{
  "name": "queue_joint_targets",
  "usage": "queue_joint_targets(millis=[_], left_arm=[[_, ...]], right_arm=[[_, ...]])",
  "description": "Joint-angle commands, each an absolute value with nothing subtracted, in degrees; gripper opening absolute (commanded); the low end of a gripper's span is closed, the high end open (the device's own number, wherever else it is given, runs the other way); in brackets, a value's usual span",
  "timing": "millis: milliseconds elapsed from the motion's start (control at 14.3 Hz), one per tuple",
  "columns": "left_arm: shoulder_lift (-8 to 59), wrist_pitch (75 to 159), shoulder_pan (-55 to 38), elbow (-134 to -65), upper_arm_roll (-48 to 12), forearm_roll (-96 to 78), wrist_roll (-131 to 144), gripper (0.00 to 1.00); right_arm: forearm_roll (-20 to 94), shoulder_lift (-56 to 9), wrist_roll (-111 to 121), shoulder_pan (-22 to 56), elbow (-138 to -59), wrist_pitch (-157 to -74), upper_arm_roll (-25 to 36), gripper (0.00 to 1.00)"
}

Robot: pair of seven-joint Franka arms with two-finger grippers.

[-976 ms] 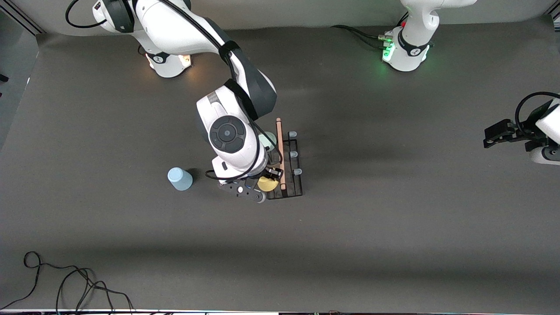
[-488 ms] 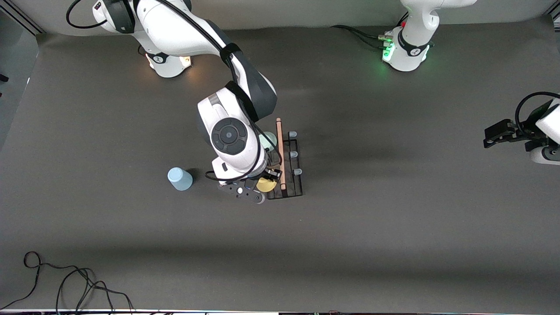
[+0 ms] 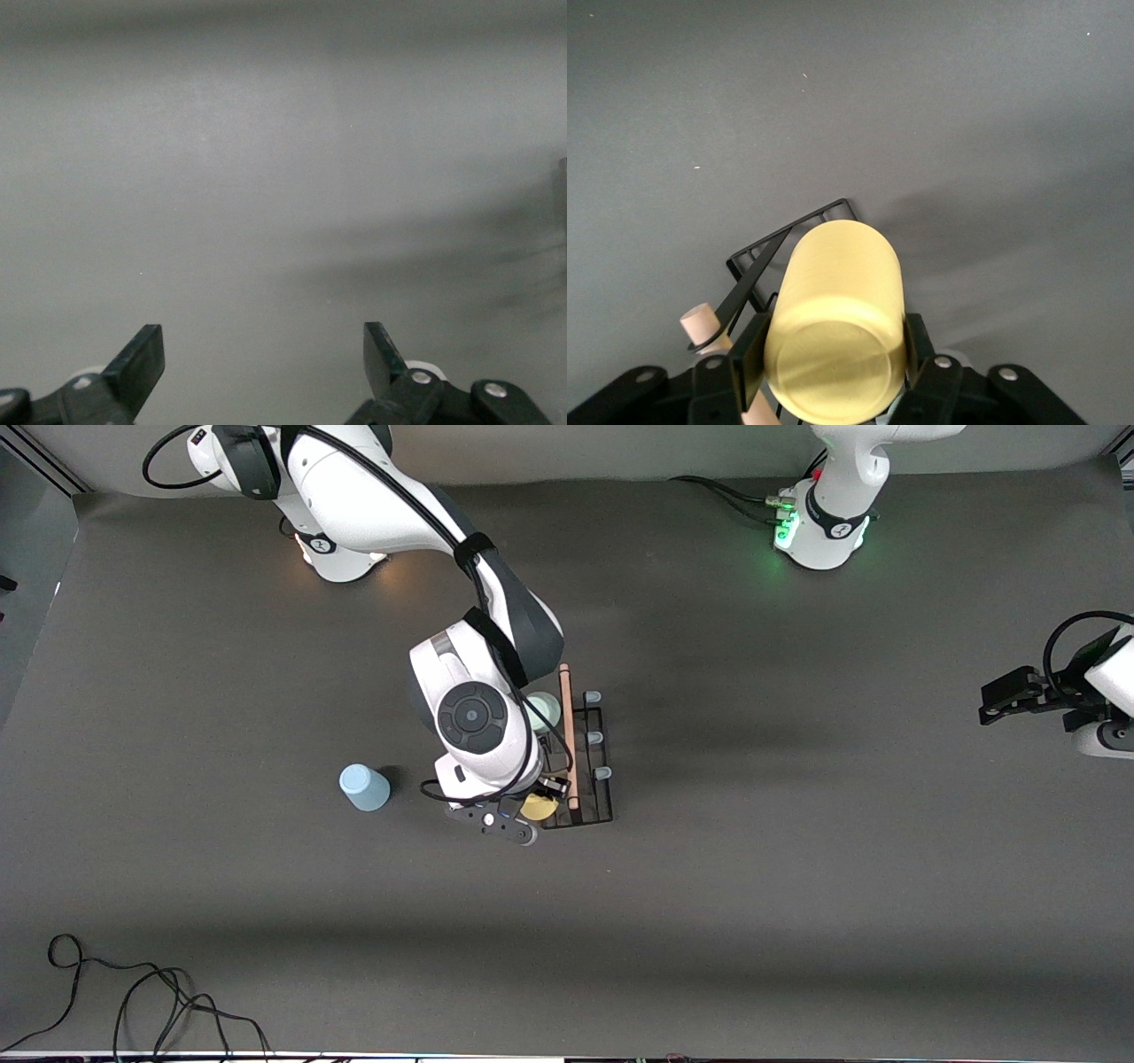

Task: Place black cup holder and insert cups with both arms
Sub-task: 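Lower the yellow cup onto a rack peg and open the right gripper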

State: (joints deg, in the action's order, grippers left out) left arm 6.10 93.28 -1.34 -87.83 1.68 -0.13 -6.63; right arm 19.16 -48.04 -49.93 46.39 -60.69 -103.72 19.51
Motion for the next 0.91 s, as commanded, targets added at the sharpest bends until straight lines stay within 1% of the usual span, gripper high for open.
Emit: queue_joint_targets(millis=[0,70,139,558,697,837], left_arm=[[6.2,93.5,-1.2,-87.3,1.8,-0.8,-7.6,1.00],[6.2,93.5,-1.2,-87.3,1.8,-0.8,-7.6,1.00],[6.2,93.5,-1.2,-87.3,1.8,-0.8,-7.6,1.00],[6.2,93.5,-1.2,-87.3,1.8,-0.8,-7.6,1.00],[6.2,93.5,-1.2,-87.3,1.8,-0.8,-7.6,1.00],[6.2,93.5,-1.2,-87.3,1.8,-0.8,-7.6,1.00]], right_arm=[[18.5,-48.4,-51.2,46.6,-60.7,-104.8,19.4,0.74],[18.7,-48.4,-51.2,46.6,-60.7,-104.9,19.5,0.92],[18.9,-48.4,-51.2,46.6,-60.7,-104.8,19.4,1.00],[19.0,-47.2,-51.1,46.4,-60.4,-104.4,19.6,1.00],[18.6,-44.1,-51.1,46.1,-60.6,-103.7,19.9,1.00],[18.4,-40.5,-50.6,45.7,-60.7,-99.9,20.4,1.00]])
